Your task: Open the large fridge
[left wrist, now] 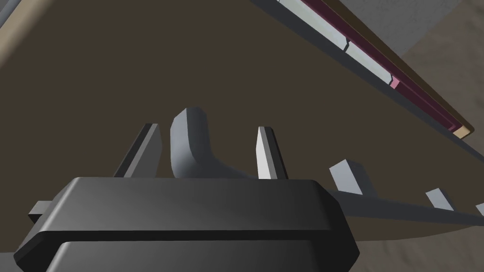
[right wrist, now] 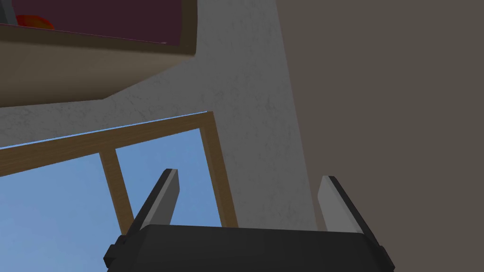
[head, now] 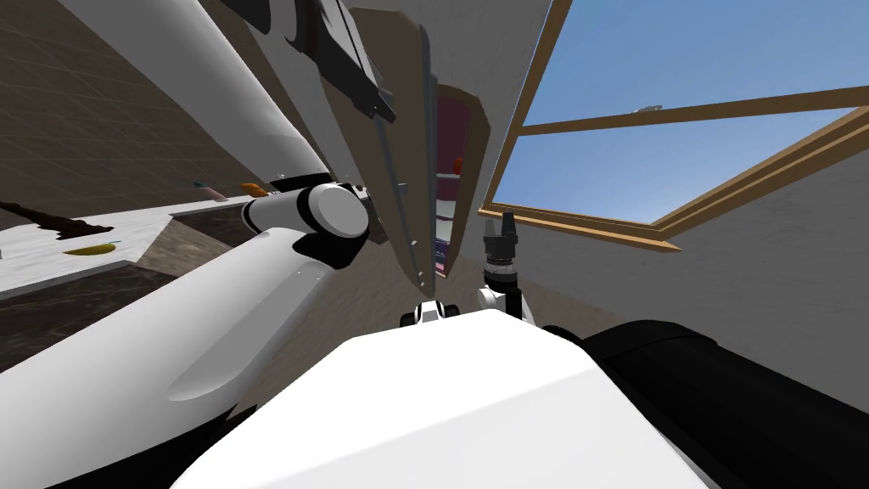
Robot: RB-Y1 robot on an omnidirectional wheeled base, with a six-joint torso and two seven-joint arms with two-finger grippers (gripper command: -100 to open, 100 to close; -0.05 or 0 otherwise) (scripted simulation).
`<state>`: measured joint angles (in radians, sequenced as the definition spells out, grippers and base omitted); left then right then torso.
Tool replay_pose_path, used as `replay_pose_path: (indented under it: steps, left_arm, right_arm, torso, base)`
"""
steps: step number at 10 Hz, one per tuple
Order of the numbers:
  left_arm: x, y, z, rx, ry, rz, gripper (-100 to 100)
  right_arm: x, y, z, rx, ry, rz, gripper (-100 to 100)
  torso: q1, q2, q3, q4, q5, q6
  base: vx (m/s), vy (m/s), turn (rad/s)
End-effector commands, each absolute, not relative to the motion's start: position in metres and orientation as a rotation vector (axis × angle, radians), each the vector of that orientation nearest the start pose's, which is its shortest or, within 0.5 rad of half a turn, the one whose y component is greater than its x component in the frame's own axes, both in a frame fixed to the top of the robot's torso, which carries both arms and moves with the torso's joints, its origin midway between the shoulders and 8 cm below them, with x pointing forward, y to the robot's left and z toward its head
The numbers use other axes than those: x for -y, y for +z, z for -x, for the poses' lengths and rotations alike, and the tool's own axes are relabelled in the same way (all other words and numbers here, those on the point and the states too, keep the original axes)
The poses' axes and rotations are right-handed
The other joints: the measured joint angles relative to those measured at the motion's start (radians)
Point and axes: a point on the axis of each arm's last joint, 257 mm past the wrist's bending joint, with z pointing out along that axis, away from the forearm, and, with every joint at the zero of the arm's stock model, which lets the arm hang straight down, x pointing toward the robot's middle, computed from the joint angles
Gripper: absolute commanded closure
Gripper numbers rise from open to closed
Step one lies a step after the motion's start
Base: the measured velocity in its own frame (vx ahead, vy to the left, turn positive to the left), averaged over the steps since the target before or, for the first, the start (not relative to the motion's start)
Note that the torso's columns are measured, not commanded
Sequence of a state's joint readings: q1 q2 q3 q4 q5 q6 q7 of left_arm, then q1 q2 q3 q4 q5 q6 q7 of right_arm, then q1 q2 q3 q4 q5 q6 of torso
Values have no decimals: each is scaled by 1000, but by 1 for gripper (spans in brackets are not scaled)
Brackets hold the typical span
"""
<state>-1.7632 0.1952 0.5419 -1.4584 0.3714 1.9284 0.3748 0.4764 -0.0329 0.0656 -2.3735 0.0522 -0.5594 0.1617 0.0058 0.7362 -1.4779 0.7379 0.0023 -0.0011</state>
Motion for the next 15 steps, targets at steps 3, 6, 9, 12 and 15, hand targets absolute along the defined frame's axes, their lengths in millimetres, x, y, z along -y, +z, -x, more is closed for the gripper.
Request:
replay_pose_path:
  steps: [3, 6, 9, 12, 15]
  left_arm:
    - [-38, 329, -484, -1829, -1762, 1495, 100]
    - [-20, 328, -471, -1908, -1794, 1448, 100]
    - [-2, 327, -458, -1987, -1823, 1398, 100]
    - [15, 327, -445, -2066, -1851, 1343, 100]
    - [31, 326, -430, -2143, -1877, 1284, 100]
  right_arm:
    - [239, 80, -316, -571, 1228, -417, 0]
    - [239, 80, -316, -572, 1228, -417, 0]
    - [239, 80, -316, -572, 1228, -417, 0]
    - [239, 80, -316, -572, 1228, -417, 0]
    - [239, 80, -316, -572, 1228, -417, 0]
  torso:
    - [-18, -1, 0, -1, -7, 3]
    - [-1, 0, 0, -2, 0, 0]
    - [-4, -5, -5, -2, -1, 0]
    - [-5, -4, -2, -3, -2, 0]
    - [-2, -4, -3, -4, -1, 1]
  base:
    - [-59, 179, 4]
    - [10, 318, -49]
    - [-6, 288, -26]
    - [7, 325, -31]
    - [9, 346, -44]
